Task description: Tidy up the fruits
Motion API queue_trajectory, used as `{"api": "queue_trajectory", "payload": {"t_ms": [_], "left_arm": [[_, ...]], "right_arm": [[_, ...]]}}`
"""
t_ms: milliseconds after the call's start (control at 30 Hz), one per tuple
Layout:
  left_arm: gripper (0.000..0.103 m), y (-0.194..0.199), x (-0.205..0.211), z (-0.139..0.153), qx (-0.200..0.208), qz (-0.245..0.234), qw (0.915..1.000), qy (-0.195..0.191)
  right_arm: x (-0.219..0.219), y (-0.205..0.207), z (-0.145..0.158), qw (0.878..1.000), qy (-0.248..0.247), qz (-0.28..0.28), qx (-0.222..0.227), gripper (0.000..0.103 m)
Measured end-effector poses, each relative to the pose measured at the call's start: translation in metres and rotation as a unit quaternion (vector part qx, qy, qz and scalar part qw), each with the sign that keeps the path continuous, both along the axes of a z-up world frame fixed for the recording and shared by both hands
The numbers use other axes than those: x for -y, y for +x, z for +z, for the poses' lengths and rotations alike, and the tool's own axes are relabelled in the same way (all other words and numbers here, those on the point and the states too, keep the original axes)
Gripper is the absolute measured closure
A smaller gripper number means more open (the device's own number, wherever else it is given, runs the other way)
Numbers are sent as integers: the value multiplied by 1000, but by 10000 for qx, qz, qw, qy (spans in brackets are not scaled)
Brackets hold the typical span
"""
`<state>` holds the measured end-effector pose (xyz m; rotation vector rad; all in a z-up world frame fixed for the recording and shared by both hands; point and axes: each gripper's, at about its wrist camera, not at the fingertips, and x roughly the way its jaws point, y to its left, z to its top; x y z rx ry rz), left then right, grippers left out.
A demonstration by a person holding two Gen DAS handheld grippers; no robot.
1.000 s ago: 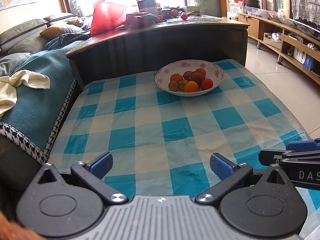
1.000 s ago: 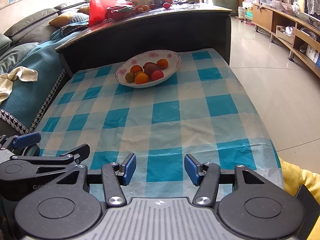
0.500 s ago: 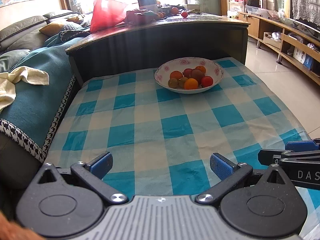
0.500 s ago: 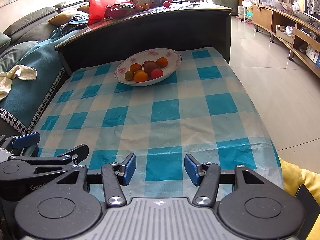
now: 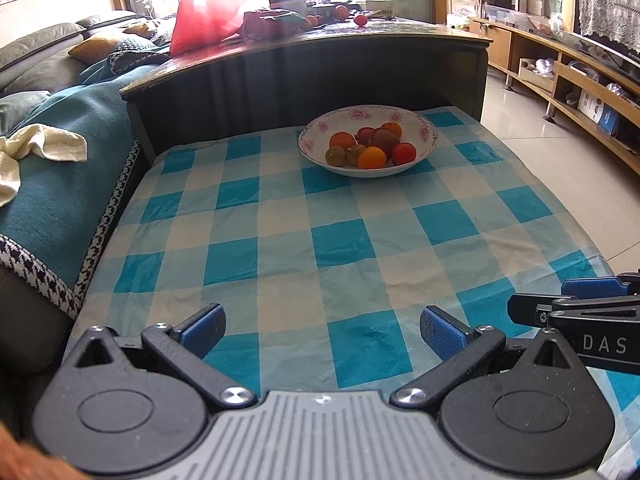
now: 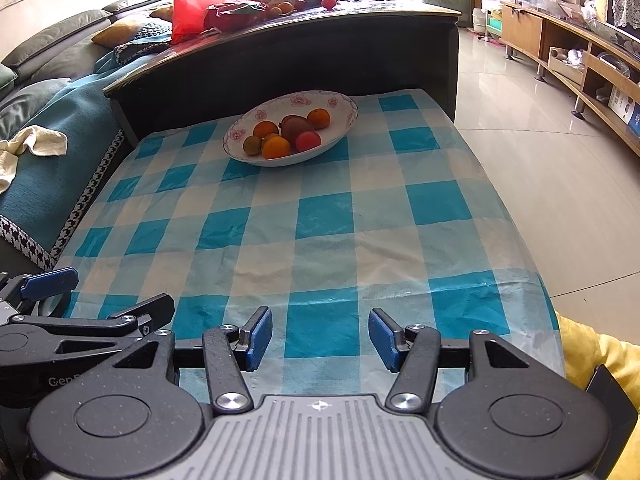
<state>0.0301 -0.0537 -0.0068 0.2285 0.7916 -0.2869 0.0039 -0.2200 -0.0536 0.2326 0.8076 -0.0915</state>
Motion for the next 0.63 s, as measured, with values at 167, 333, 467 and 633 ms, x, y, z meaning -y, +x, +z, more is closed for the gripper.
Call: {"api": "queue_trajectory", "payload": {"t_ms": [167, 333, 467, 633], "left_arm": [[0, 1, -1, -2, -55, 50, 10000, 54], [0, 1, -1, -2, -128, 8, 9999, 66], [0, 2, -1, -4, -191, 31, 9997, 125], [0, 3, 2, -5, -228, -63, 9992, 311]], "right_arm": [[-1, 0, 0, 10000, 8, 27, 4, 54], [-1, 1, -1, 10000, 10, 28, -1, 54], [-1, 2, -1, 10000, 5, 39, -20, 54], [-2, 2, -1, 10000, 13, 61, -11, 53]]}}
